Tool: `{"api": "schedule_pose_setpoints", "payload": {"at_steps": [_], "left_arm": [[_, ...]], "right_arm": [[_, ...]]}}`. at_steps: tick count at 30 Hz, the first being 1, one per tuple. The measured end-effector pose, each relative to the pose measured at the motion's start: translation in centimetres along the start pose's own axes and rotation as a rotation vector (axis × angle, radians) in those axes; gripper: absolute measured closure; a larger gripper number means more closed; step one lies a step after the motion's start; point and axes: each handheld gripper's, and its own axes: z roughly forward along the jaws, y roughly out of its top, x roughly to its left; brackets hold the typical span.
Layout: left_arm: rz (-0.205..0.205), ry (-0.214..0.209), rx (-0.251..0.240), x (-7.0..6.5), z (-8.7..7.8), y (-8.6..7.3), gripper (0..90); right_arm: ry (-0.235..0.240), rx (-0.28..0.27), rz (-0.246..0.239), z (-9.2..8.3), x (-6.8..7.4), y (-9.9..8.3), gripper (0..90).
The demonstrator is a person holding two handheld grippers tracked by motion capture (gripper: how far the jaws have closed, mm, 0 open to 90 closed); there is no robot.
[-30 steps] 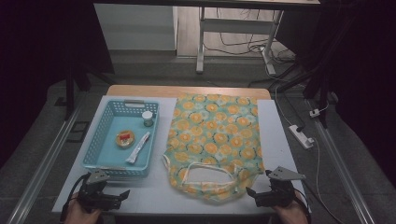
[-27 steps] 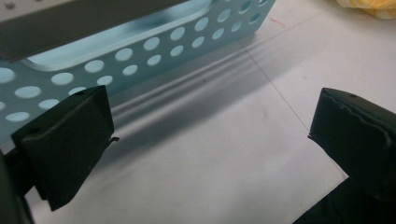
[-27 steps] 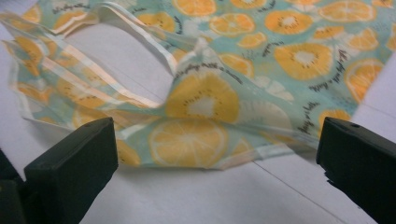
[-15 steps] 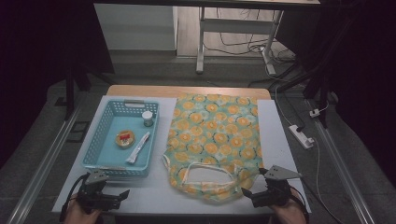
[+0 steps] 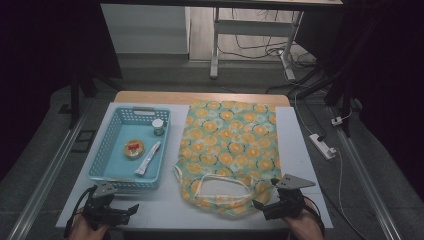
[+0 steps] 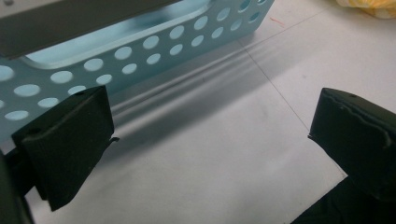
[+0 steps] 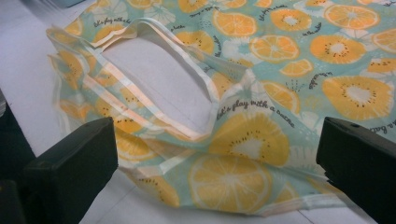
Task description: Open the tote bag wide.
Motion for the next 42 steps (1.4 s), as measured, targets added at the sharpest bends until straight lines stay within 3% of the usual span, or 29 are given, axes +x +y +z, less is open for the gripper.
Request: {"api": "schedule_pose_setpoints", "payload": {"at_steps": [26,32,42], "left_arm": [[-0.005,-0.033,-0.004,0.2,0.0,0.0,0.0],[-0.001,-0.034,0.0,0.2,0.0,0.0,0.0],[0.001,-0.038,0.002,0.2,0.0,0.0,0.0]], "right_arm": [[0.071,0.129,-0.117,4.0,2.8,2.8,0.0],[0.102,0.171,-0.159,6.0,3.6,3.9,0.0],[0.161,0.242,-0.237,8.9,5.2,4.2,2.2]]}}
